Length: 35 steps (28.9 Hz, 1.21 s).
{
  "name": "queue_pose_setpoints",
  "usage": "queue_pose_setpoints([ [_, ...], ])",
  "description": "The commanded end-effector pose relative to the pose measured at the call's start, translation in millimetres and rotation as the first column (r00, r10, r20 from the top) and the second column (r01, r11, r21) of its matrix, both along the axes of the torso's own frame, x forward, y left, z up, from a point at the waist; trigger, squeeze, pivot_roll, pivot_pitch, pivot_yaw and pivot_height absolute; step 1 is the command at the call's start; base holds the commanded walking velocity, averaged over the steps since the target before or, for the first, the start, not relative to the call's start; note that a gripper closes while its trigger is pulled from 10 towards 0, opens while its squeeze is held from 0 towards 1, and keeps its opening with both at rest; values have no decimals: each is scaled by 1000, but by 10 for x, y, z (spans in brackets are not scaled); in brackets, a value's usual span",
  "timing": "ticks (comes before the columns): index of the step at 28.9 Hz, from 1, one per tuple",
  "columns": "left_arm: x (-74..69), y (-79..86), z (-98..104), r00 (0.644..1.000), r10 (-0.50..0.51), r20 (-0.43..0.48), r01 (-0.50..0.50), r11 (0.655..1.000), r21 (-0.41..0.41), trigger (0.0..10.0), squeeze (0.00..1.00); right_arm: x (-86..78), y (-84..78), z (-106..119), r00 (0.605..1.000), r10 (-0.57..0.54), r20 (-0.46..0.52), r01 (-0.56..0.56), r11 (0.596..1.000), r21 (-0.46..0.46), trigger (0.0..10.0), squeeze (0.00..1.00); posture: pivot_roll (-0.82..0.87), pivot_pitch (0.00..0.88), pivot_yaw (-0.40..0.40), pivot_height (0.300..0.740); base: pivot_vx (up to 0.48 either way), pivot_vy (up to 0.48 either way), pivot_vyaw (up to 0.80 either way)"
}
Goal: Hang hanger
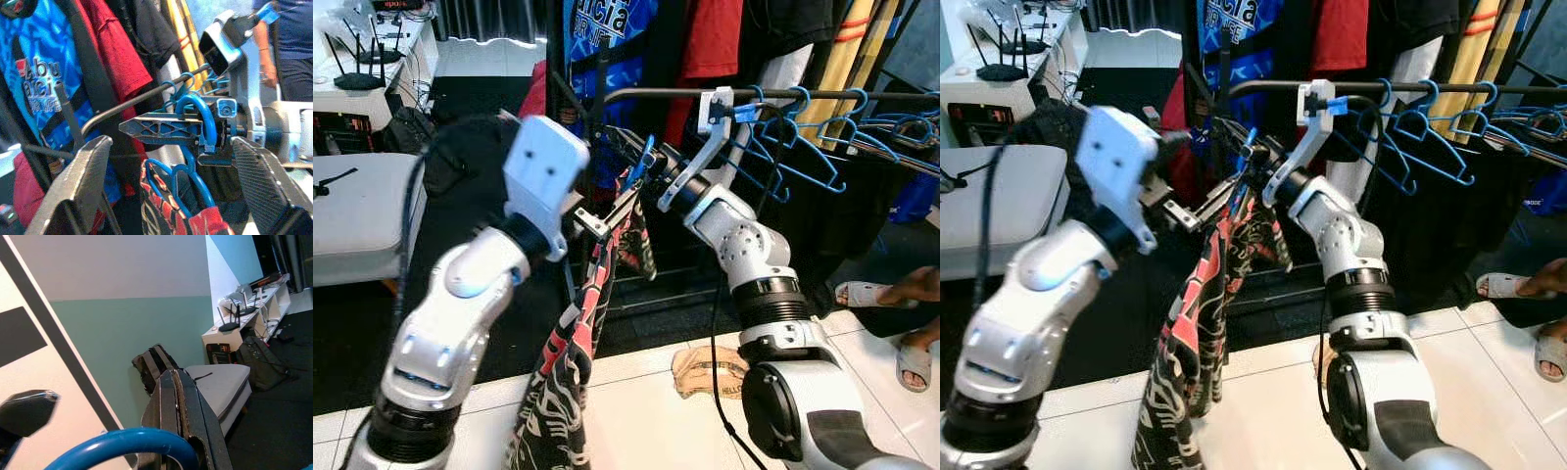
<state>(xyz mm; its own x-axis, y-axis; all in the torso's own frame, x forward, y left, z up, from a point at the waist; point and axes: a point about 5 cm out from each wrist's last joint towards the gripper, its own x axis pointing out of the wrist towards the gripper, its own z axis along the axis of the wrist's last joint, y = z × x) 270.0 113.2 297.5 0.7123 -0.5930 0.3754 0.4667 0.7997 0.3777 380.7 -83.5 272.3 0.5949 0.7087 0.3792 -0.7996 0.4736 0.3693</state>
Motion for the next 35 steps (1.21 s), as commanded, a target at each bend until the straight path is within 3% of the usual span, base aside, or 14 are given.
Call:
queue_pose_setpoints([
  [1, -73, 2, 37, 998, -69, 14, 68, 997, 43, 10000, 1000, -4, -74, 51, 1000, -15, 18, 14, 1000, 24, 7490, 0, 58, 25, -73, 740, 0, 0, 0],
  [3, -123, 44, -22, 991, -125, -55, 131, 985, 111, 10000, 1000, 1, -100, 60, 999, -28, 20, 27, 999, 19, 7333, 0, 59, 26, -74, 740, 0, 0, 0],
  [4, -157, 98, -104, 976, -154, -156, 178, 973, 150, 10000, 804, 5, -116, 66, 999, -37, 23, 37, 999, 14, 7294, 0, 59, 26, -74, 740, 0, 0, 0],
  [5, -157, 98, -104, 976, -154, -156, 178, 973, 150, 10000, 804, 5, -116, 66, 999, -37, 23, 37, 999, 14, 7294, 0, 59, 26, -74, 740, 0, 0, 0],
  [6, -183, 146, -184, 956, -165, -244, 212, 960, 182, 10000, 294, 6, -126, 70, 999, -44, 27, 44, 999, 9, 7216, 0, 63, 23, -71, 740, 0, 0, 0],
  [7, -183, 146, -184, 956, -165, -244, 212, 960, 182, 10000, 294, 6, -126, 70, 999, -44, 27, 44, 999, 9, 7216, 0, 63, 23, -71, 740, 0, 0, 0],
  [8, -189, 187, -245, 940, -152, -307, 214, 960, 182, 10000, 0, 7, -133, 70, 998, -49, 30, 49, 999, 4, 7176, 0, 64, 22, -72, 740, 0, 0, 0],
  [10, -189, 187, -245, 940, -152, -307, 214, 960, 182, 10000, 0, 7, -133, 70, 998, -49, 30, 49, 999, 4, 7176, 0, 64, 22, -72, 740, 0, 0, 0],
  [11, -160, 178, -375, 899, -132, -417, 194, 975, 111, 10000, 0, 9, -120, 61, 998, -57, 36, 57, 998, -2, 7059, 0, 68, 17, -76, 740, 0, 0, 0],
  [17, -145, 117, -457, 872, -131, -472, 184, 981, 67, 10000, 0, 10, -103, 50, 997, -61, 38, 61, 998, -5, 6588, 0, 70, 17, -78, 740, 0, 0, 0],
  [18, -66, 73, -453, 863, -105, -493, 116, 993, -8, 10000, 0, 15, -82, 34, 997, -68, 43, 69, 997, -21, 6196, 0, 70, 12, -87, 740, 0, 0, 0],
  [23, 69, -3, -477, 826, -62, -560, -2, 994, -113, 10000, 0, 22, -16, -3, 995, -78, 62, 83, 994, -75, 5843, 0, 68, 19, -83, 740, 0, 0, 0],
  [33, 54, -10, -511, 783, -56, -619, 0, 996, -89, 10000, 0, 17, 27, -58, 993, -82, 83, 94, 985, -142, 5608, 0, 66, 14, -75, 740, 0, 0, 0],
  [35, 15, -7, -579, 777, -7, -629, 18, 1000, 12, 10000, 0, 25, 19, -36, 992, -88, 89, 100, 985, -143, 5451, 0, 60, 18, -77, 740, 0, 0, 0],
])
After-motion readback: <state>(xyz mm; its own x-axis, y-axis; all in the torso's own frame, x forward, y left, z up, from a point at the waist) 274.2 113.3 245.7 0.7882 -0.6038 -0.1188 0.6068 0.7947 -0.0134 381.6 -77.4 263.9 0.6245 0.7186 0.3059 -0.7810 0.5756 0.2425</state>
